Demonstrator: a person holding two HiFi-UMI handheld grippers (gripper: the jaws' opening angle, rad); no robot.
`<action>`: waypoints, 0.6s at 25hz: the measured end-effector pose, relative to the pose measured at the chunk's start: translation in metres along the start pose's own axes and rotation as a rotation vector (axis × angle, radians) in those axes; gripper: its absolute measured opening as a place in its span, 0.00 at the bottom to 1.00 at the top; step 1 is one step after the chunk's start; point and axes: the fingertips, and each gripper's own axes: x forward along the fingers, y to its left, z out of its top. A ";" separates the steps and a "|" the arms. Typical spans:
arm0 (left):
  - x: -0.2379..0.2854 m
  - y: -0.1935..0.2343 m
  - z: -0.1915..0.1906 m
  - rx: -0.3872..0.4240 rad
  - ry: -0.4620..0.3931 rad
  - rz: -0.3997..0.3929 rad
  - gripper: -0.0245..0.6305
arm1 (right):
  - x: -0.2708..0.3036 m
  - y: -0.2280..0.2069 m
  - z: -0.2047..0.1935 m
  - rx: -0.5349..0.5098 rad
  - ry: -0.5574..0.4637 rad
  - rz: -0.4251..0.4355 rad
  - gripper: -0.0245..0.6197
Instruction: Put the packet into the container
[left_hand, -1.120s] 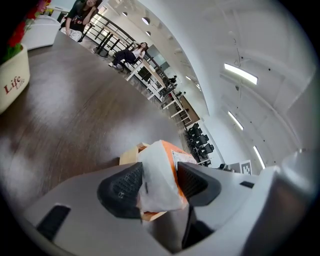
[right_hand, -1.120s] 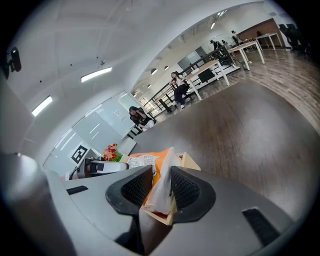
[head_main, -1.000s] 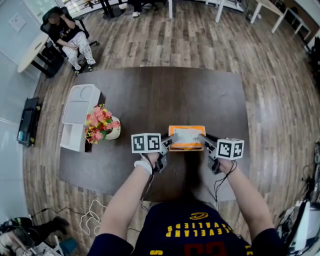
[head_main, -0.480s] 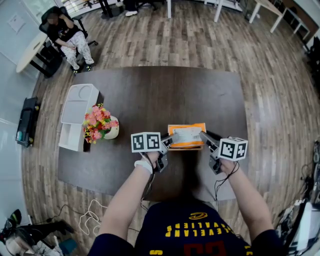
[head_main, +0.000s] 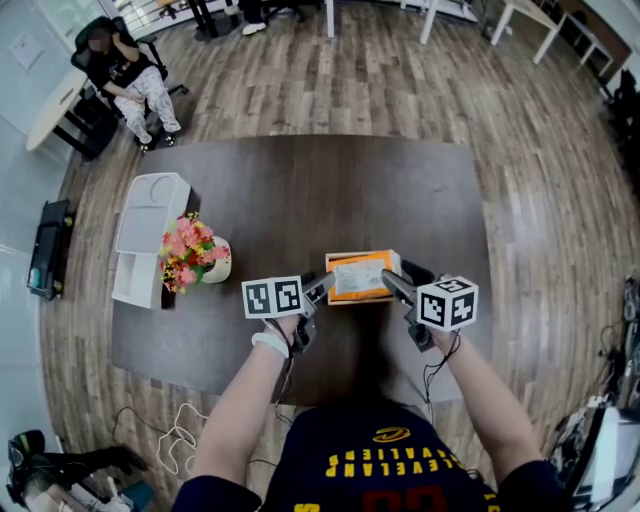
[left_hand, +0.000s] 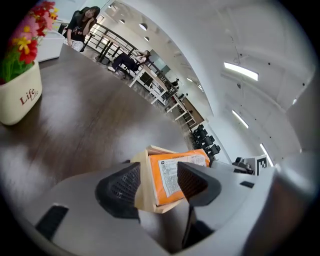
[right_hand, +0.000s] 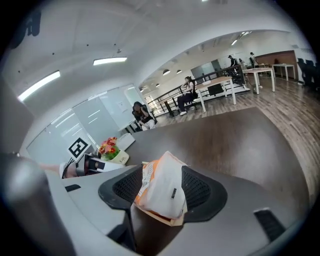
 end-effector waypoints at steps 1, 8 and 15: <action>-0.002 0.000 -0.002 -0.002 -0.006 -0.001 0.37 | -0.004 -0.002 0.005 0.013 -0.030 -0.010 0.41; -0.033 -0.009 -0.020 0.028 -0.076 0.008 0.37 | -0.053 0.004 0.032 0.080 -0.225 0.008 0.43; -0.078 -0.062 -0.061 0.079 -0.134 -0.046 0.21 | -0.092 0.042 -0.022 0.134 -0.158 0.145 0.05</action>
